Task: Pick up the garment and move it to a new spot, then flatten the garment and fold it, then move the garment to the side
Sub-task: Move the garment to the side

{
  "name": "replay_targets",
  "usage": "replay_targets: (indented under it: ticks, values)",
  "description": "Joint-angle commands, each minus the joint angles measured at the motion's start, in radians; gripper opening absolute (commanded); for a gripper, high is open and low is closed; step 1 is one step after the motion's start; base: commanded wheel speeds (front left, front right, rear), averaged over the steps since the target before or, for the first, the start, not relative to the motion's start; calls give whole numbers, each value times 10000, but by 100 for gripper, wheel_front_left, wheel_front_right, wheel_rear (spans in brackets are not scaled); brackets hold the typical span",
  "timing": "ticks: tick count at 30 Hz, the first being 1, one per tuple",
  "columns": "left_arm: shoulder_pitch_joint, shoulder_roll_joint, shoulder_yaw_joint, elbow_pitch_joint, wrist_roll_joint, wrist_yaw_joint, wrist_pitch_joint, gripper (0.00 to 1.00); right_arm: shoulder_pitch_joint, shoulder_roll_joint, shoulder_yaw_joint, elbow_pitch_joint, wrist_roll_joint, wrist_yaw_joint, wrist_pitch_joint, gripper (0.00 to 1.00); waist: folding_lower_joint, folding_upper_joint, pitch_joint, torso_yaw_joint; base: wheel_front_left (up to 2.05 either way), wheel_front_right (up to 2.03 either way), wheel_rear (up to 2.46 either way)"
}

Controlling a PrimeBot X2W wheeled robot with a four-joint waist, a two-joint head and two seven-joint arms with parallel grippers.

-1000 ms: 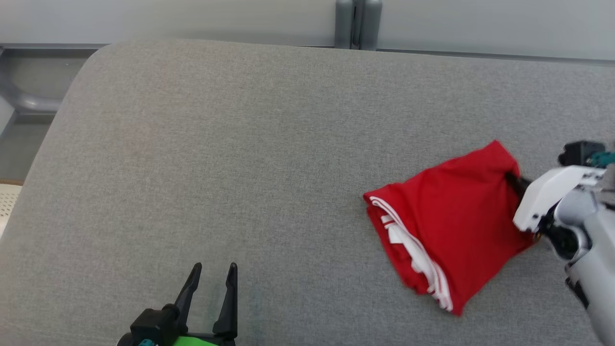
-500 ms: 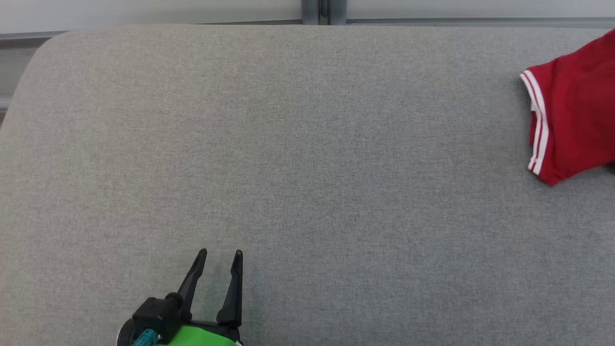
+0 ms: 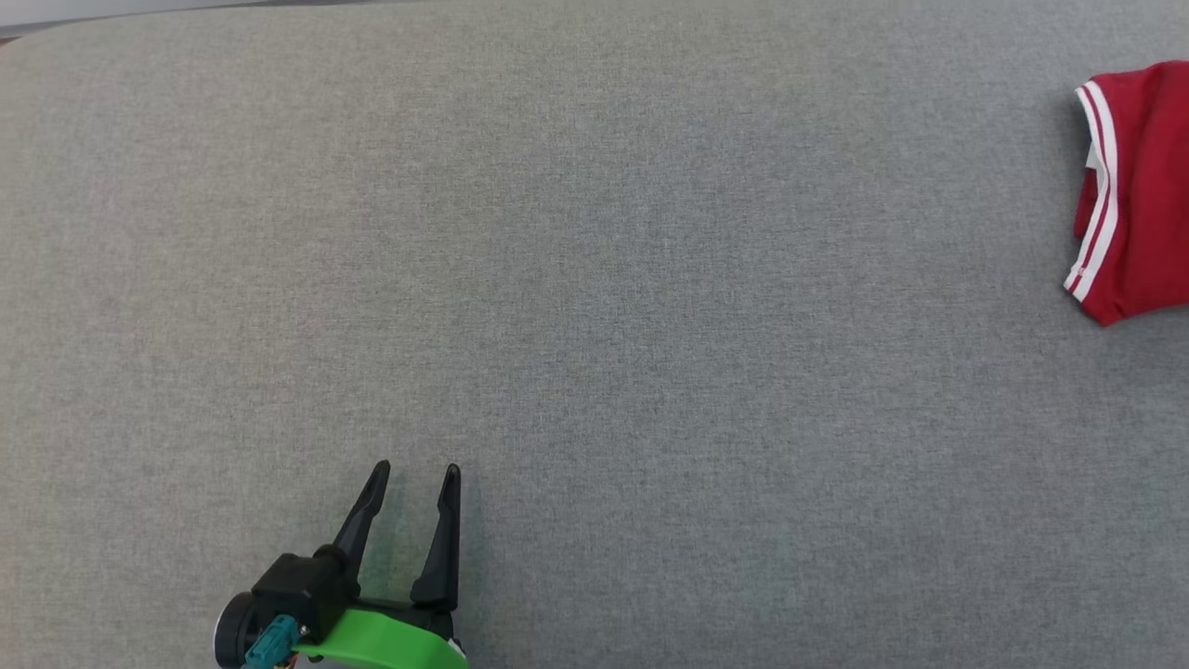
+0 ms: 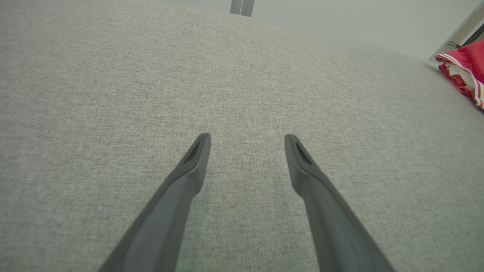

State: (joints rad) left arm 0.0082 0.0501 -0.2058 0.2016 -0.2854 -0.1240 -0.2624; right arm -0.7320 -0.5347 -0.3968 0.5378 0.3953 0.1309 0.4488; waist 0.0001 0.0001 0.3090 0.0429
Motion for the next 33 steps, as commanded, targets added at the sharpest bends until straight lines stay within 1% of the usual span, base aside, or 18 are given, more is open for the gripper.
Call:
replay_targets:
  ticks: [1,2,6,9,11,13,16,18,22,24,26,29,33]
  values:
    - [-213,20,21,27,161,-47,-27,100,35,8,-352,-36,-265,-7,-245,39,-1,-1,126,-50,0,0,0]
    - [-227,20,21,32,121,-57,-27,100,119,-16,-561,-1,-458,-6,-353,100,-1,-1,150,-26,0,0,0]
    - [-218,19,88,-124,56,-60,-27,100,239,-199,-1371,162,-1298,-6,-1061,100,-1,-1,238,-23,0,0,0]
    - [-73,20,185,-197,110,-67,-28,100,444,-312,-1398,236,-1728,-6,-1609,100,-1,-1,181,-78,0,0,0]
    - [62,20,364,-271,127,-71,-27,100,653,-400,-1164,118,-2011,-9,-2189,100,-1,-1,48,-136,0,0,0]
    - [231,19,525,-283,111,-73,-27,100,963,-339,-714,-48,-2150,-7,-2899,100,-1,-1,-175,-202,0,0,0]
    - [441,22,745,-407,128,-73,-27,100,1619,-148,65,-328,-2302,-7,-4113,100,-1,-1,-669,-280,0,0,0]
    - [580,19,861,-519,91,11,-28,100,2080,12,559,-575,-2399,-9,-4920,100,-1,-1,-1034,-305,0,0,0]
    - [941,22,1020,-737,16,180,-27,100,3279,611,1389,-991,-2771,-10,-6408,100,-1,-1,-1848,-261,0,0,0]
    - [1180,20,1131,-789,32,316,-27,100,3833,971,1523,-1222,-2956,-12,-6830,100,-1,-1,-2285,-232,0,0,0]
    - [1445,20,1225,-767,222,443,-27,100,4474,1443,1575,-1490,-3266,-13,-7048,100,-1,-1,-2781,-221,0,0,0]
    - [1823,22,1415,-805,204,635,-28,100,5424,2164,1778,-2003,-3653,-13,-7142,100,-1,-1,-3292,-247,0,0,0]
    - [2082,20,1691,-836,292,678,-28,100,6605,3137,1835,-2988,-3991,-12,-7136,100,-1,-1,-3653,-224,0,0,0]
